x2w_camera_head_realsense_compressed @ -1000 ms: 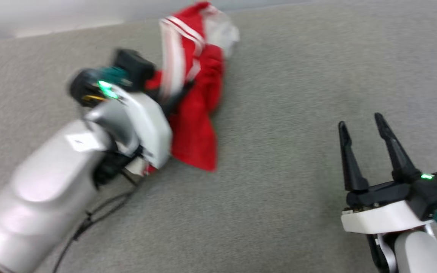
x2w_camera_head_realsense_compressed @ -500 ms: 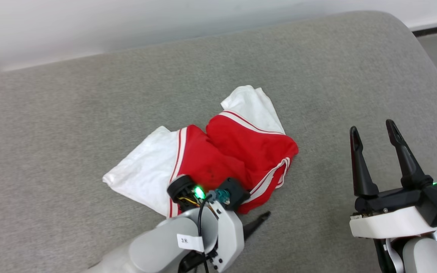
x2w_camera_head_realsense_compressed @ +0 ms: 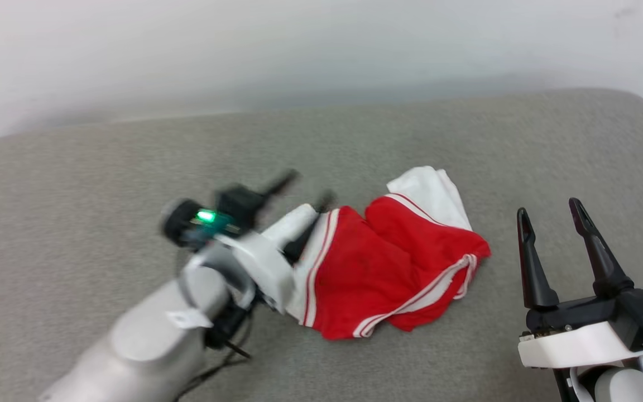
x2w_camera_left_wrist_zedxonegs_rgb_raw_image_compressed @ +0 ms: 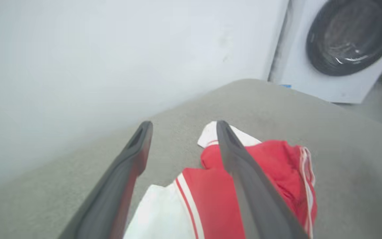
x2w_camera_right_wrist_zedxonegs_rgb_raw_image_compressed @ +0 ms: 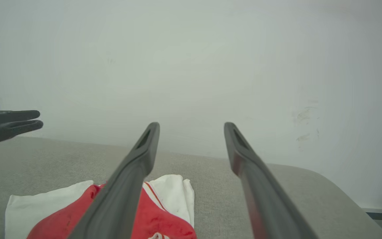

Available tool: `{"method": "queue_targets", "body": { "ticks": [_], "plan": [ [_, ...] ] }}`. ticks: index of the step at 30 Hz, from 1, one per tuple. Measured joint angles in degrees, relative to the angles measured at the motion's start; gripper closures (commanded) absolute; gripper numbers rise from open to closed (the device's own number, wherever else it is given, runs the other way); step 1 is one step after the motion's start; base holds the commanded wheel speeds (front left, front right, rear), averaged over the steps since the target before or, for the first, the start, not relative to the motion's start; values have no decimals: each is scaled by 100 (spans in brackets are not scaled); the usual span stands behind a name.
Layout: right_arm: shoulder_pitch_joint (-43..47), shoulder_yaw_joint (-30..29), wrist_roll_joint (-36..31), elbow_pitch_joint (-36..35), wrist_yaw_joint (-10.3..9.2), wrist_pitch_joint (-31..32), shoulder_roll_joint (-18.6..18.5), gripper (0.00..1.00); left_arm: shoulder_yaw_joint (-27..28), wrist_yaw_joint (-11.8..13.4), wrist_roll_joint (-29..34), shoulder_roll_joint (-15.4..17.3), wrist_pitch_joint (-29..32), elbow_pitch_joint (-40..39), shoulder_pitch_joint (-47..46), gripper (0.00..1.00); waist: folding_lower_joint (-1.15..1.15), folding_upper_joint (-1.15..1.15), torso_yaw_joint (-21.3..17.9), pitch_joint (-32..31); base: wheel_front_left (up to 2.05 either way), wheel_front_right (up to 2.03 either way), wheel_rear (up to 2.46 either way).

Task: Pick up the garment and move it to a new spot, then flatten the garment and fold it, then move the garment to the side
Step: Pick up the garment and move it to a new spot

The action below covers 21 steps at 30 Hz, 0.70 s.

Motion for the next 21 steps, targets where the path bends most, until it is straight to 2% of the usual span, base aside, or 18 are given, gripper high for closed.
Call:
{"method": "queue_targets", "body": {
  "ticks": [3,7,10,13,16,21],
  "plan": [
    [14,-7,-4,-64,0,0,-18,0,969,398,9,238,-8,-649,409,0,0,0,179,-120,0,0,0],
    [84,11,-2,-132,0,0,-29,0,1976,795,480,552,-22,-1403,1371,0,0,0,342,-243,0,0,0],
    [103,42,1,-175,0,0,-32,0,2736,1023,831,554,-22,-2024,2166,0,0,0,406,-285,0,0,0],
    [146,10,19,-226,0,0,-41,0,3352,1009,1149,459,-23,-2408,2936,0,0,0,444,-292,0,0,0],
    [203,24,31,-258,0,0,-37,0,3680,858,1352,240,-22,-2543,3573,0,0,0,447,-298,0,0,0],
    [230,59,66,-246,0,0,-37,0,3755,485,1548,-71,-22,-2420,4094,0,0,0,390,-306,0,0,0]
  ]
}}
